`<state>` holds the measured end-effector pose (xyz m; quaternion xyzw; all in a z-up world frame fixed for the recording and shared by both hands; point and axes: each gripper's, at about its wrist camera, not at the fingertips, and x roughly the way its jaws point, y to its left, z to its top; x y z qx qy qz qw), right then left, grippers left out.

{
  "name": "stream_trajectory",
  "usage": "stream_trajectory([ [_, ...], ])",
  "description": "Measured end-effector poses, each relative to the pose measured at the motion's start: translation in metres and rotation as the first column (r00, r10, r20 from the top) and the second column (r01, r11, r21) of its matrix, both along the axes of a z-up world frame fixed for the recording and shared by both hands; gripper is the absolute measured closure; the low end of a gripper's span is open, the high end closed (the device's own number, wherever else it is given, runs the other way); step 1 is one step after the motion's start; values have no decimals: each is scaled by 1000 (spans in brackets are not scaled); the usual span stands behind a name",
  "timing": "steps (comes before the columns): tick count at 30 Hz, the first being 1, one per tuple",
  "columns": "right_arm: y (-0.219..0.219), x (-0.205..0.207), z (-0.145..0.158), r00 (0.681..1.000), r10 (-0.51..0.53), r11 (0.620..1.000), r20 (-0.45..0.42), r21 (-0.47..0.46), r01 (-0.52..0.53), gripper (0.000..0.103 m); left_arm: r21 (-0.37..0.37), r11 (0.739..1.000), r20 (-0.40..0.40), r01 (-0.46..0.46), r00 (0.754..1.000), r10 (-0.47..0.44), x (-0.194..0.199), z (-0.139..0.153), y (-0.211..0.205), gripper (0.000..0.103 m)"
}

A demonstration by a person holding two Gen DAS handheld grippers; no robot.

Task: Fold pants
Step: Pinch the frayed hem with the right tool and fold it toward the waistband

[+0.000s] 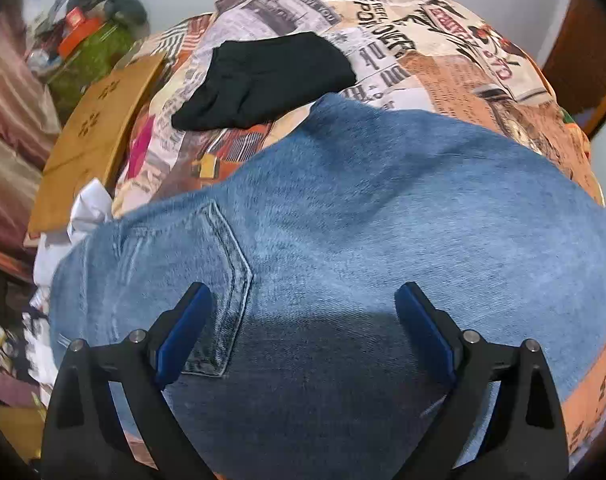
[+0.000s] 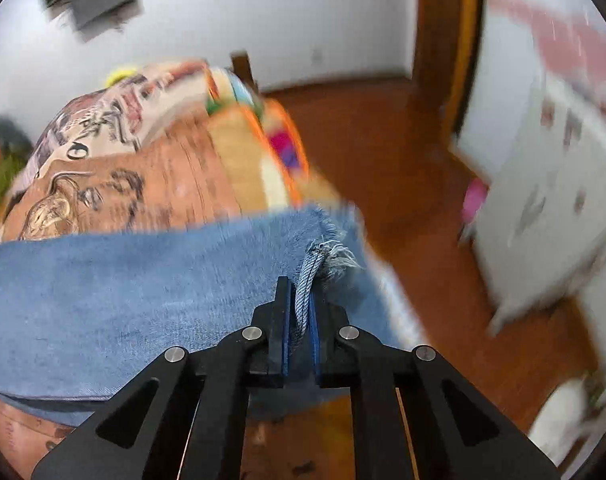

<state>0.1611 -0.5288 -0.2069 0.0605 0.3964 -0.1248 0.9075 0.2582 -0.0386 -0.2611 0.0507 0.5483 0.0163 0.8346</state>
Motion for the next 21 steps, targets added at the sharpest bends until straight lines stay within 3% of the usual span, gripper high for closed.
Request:
stream_trajectory([
  [3, -14, 2, 40, 997, 2, 1000, 81, -13, -1, 99, 20, 1000, 50, 21, 998, -22, -3, 20, -8, 8],
  [7, -16, -3, 60, 993, 20, 995, 118, -95, -9, 99, 18, 998, 129, 62, 990, -63, -10, 49, -22, 8],
  [10, -23, -4, 33, 999, 12, 997, 50, -72, -9, 99, 7, 996, 125, 93, 988, -93, -12, 48, -33, 8],
  [13, -26, -1, -23, 996, 15, 999, -83, -41, -19, 99, 26, 994, 74, 110, 991, -112, -13, 27, -41, 8],
  [16, -28, -4, -61, 986, 21, 999, -168, 33, -16, 99, 28, 993, 11, 112, 994, -113, -13, 2, -43, 7],
  [17, -28, -7, -71, 981, 30, 998, -193, 54, -20, 98, 13, 995, 23, 100, 995, -100, -15, -1, -41, 7],
  [19, -27, -11, -69, 983, 28, 999, -180, 51, -19, 94, -2, 997, 27, 81, 996, -81, -15, -2, -38, 4],
  [21, -33, -12, -60, 980, 13, 999, -199, 52, -3, 82, -13, 996, 17, 83, 996, -83, -12, -1, -37, 4],
])
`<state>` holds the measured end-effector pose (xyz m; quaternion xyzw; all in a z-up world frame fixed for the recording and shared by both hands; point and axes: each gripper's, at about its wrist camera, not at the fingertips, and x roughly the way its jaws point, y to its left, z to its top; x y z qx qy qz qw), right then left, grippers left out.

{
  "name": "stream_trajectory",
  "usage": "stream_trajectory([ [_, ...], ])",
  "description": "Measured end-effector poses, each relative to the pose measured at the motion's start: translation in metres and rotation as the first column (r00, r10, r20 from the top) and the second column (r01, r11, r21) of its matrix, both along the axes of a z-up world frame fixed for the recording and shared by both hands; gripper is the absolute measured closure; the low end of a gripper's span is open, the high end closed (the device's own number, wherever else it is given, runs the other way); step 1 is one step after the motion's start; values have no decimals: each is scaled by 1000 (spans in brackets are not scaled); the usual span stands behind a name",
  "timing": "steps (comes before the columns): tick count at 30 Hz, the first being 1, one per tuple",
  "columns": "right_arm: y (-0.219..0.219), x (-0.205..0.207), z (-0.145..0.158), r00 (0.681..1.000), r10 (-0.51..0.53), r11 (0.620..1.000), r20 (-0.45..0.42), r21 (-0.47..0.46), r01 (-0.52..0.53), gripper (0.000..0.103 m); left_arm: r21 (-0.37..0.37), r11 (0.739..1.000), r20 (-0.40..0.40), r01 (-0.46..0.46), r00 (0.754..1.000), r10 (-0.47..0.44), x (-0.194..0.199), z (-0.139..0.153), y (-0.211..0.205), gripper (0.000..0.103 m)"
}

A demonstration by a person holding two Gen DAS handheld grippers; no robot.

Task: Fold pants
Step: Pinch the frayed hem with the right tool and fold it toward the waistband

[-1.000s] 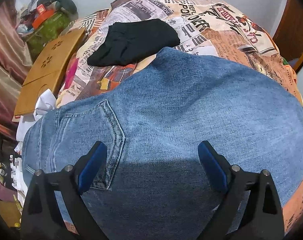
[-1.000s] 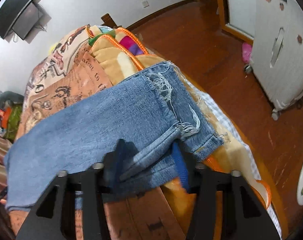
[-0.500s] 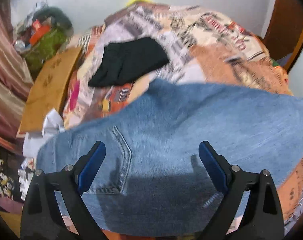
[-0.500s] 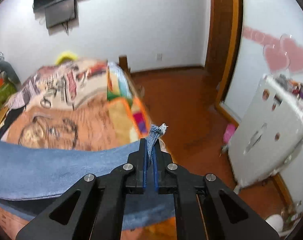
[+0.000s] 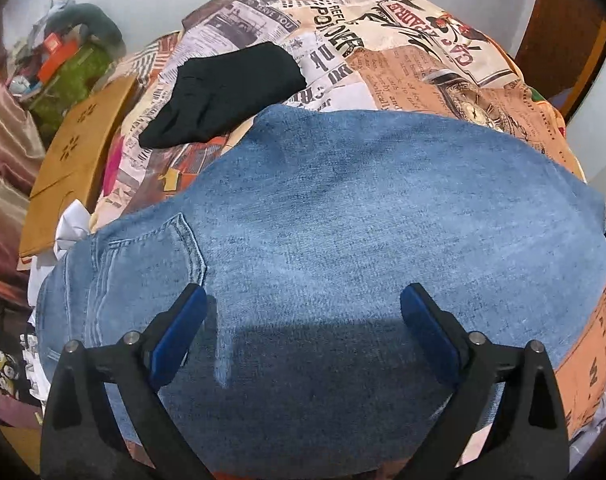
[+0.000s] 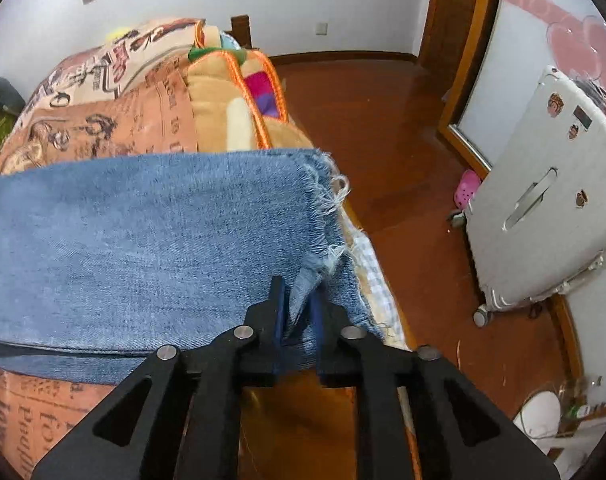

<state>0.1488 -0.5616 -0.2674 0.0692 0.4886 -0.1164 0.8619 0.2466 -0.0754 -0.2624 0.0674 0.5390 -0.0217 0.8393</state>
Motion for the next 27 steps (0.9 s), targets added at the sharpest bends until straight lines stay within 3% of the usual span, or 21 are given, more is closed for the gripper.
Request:
stream_trajectory([
  [2, -7, -2, 9, 1000, -17, 1000, -10, 9, 18, 64, 10, 1000, 4, -1, 1000, 1, 3, 3, -1, 4],
  [8, -18, -26, 34, 995, -84, 991, 61, 113, 76, 38, 23, 998, 70, 52, 996, -53, 8, 20, -25, 4],
  [13, -19, -40, 20, 983, -176, 942, 60, 299, 151, 36, 17, 992, 90, 125, 988, -126, 9, 25, -52, 4],
  [16, -21, -42, 4, 973, -230, 892, 31, 407, 198, 36, 17, 987, 72, 159, 984, -160, 8, 18, -66, 4],
  [23, -20, -27, -15, 967, -256, 869, -3, 438, 231, 36, 6, 984, 36, 178, 983, -178, 1, 2, -79, 4],
  [27, -26, -21, -25, 952, -304, 830, -16, 487, 273, 36, -27, 986, 22, 162, 987, -161, 5, -1, -76, 4],
])
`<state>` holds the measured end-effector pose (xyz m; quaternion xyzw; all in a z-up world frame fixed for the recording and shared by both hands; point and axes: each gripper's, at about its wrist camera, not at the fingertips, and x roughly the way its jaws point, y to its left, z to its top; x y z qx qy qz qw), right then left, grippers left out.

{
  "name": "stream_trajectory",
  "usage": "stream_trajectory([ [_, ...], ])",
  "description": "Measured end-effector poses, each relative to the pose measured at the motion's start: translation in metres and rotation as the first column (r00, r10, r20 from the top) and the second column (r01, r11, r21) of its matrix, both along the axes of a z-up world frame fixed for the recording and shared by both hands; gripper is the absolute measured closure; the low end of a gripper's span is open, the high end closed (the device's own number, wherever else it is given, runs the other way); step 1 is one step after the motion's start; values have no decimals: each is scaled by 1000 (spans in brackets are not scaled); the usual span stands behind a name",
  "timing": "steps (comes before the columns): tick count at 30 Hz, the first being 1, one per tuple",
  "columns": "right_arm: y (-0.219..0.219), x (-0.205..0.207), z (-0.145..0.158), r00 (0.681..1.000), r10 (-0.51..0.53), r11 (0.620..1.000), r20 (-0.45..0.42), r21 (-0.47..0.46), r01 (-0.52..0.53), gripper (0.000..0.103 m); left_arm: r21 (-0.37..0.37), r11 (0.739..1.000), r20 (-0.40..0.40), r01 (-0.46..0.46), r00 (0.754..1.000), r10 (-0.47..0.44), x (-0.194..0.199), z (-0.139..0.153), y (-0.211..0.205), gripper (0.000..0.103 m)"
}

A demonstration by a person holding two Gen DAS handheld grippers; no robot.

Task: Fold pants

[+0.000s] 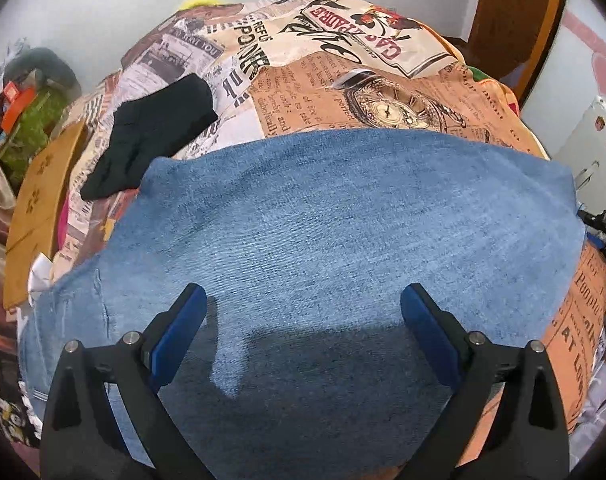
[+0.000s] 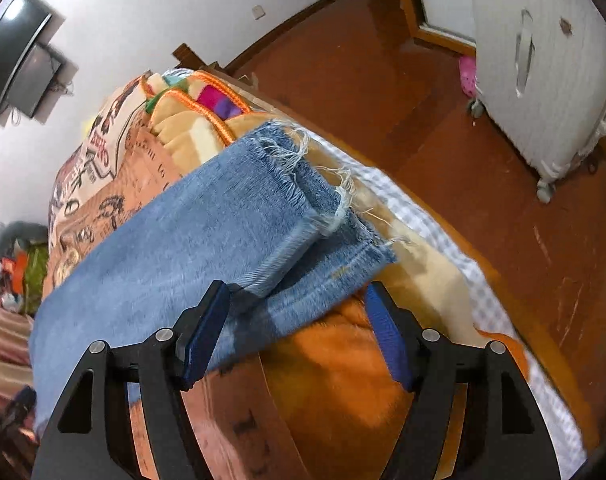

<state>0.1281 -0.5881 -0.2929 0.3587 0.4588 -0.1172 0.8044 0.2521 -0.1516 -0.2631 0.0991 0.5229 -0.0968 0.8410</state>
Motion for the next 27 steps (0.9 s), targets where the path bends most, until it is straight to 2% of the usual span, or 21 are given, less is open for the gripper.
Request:
stream_trajectory([
  [4, 0, 6, -3, 1000, -17, 1000, 8, -8, 17, 34, -32, 999, -18, -19, 1000, 18, 4, -4, 3, 3],
  [7, -1, 10, -4, 1000, -7, 1000, 9, -18, 7, 37, -41, 999, -20, -24, 1000, 23, 5, -6, 2, 2],
  [9, -2, 13, -4, 1000, -1, 1000, 13, -27, 1, 43, -41, 999, -19, -23, 1000, 22, 5, -6, 2, 2],
  [11, -2, 15, -2, 1000, 9, 999, 23, -42, -8, 57, -38, 999, -15, -21, 1000, 20, 5, -6, 1, 2],
  [16, 3, 18, 11, 999, 44, 989, 19, -140, -41, 80, -34, 999, -11, -18, 1000, 17, 4, -4, 1, 2],
  [18, 3, 15, 23, 997, 58, 986, 46, -157, -50, 86, -28, 1000, -4, -14, 1000, 14, 3, -2, 1, 2],
  [22, 8, 14, 53, 992, 75, 978, 104, -203, -53, 87, -11, 1000, 20, 3, 1000, -3, -4, 4, 1, 2],
  [27, 30, 15, 115, 963, 146, 955, 225, -286, -78, 88, -19, 1000, 60, 7, 998, -5, -10, 17, 6, 2],
])
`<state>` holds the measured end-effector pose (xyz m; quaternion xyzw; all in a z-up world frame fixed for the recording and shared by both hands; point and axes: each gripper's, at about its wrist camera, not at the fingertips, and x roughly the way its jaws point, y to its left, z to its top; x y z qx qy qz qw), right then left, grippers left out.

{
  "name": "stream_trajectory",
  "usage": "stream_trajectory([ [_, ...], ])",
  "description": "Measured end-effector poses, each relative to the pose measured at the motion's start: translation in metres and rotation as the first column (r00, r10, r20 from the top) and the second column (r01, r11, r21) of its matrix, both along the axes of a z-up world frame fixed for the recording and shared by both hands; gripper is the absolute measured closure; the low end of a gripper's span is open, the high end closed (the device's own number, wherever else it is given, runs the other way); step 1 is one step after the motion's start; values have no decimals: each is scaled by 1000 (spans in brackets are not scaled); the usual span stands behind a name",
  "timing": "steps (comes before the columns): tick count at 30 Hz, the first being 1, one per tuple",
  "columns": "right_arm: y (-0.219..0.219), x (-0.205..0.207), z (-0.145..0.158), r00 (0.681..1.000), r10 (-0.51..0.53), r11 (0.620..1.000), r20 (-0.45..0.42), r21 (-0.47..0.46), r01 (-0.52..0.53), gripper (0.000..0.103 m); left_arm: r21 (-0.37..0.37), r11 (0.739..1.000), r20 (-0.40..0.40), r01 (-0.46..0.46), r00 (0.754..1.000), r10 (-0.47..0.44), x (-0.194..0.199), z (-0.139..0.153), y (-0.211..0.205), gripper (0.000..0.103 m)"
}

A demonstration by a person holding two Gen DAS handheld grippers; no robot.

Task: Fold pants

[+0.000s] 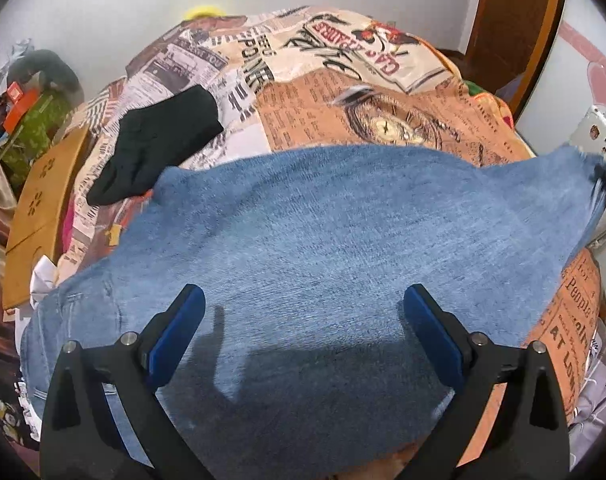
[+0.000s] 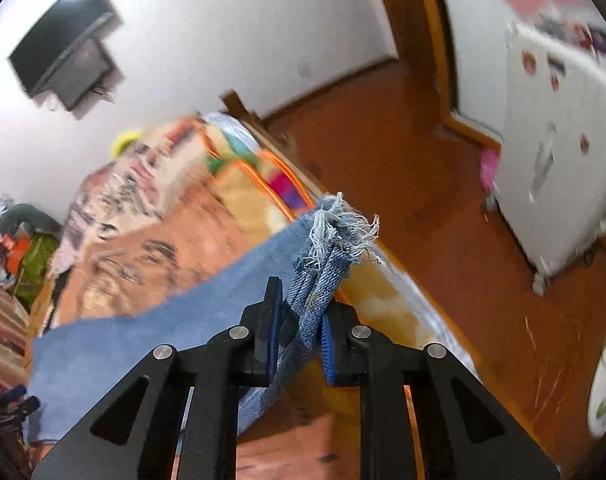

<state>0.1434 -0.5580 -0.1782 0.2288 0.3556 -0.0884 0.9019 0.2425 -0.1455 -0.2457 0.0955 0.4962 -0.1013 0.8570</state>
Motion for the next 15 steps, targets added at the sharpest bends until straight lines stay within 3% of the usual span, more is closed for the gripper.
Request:
stream_trajectory([
  [7, 52, 1, 85, 971, 123, 991, 207, -72, -110, 91, -38, 999, 48, -18, 999, 20, -8, 23, 20, 2],
  [15, 127, 17, 131, 893, 315, 949, 323, -75, -308, 91, -67, 996, 110, -62, 992, 69, -21, 45, 53, 2],
])
